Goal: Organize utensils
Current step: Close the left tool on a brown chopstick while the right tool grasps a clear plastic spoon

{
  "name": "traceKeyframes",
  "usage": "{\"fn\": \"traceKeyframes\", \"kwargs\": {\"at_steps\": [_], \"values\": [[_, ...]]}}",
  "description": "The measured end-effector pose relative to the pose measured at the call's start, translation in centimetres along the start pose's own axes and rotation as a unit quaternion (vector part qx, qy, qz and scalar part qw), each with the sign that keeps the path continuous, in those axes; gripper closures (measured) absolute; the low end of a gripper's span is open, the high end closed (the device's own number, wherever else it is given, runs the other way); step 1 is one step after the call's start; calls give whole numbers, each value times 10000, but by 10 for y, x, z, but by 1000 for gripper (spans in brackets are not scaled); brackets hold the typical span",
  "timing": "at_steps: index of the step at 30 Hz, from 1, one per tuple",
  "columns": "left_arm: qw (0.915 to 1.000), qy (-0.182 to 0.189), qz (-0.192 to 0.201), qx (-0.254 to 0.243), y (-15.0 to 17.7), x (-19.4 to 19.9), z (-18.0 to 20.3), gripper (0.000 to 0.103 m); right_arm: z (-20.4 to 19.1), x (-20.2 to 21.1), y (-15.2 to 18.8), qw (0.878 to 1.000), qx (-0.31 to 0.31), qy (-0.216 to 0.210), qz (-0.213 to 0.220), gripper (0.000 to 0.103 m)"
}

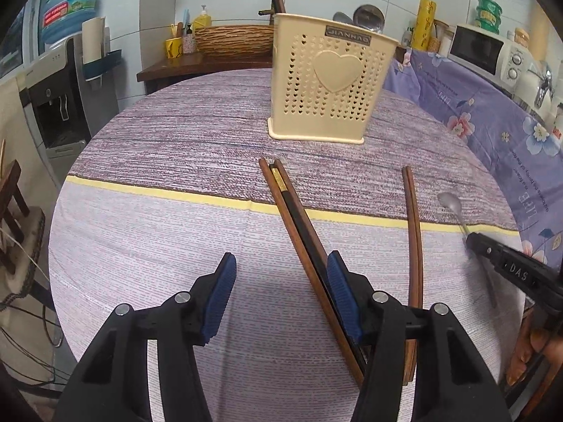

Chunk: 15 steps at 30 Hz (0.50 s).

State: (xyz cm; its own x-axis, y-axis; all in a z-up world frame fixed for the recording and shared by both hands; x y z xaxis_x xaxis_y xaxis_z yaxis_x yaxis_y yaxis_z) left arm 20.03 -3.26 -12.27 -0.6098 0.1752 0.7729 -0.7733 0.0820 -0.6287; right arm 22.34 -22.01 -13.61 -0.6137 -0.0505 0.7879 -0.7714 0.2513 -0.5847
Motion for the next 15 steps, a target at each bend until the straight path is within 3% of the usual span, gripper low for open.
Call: {"fn": "traceKeyframes", "kwargs": {"at_steps": [4, 15], "values": [[9998, -101, -168, -49, 8, -7, 3, 54, 1, 6, -1, 9999, 22, 33, 95, 64], [9993, -206, -309, -96, 10, -9, -13, 55, 8, 10, -5, 9999, 74, 89, 81, 61]]}}
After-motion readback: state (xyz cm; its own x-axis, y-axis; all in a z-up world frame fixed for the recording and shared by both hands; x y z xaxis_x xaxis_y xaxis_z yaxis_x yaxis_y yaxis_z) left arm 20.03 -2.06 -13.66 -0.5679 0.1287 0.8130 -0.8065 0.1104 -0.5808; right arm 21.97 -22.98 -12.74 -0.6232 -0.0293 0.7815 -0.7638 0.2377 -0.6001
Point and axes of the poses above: each gripper's, at about its wrist camera, not at the fingertips, and x roughly against the way its jaws point, z to its right, y to its underside, the point moved 8 cm from there along -x, roughly the way its jaws point, and after that the axes turned 5 degrees about -z, right-handed, at the moved point
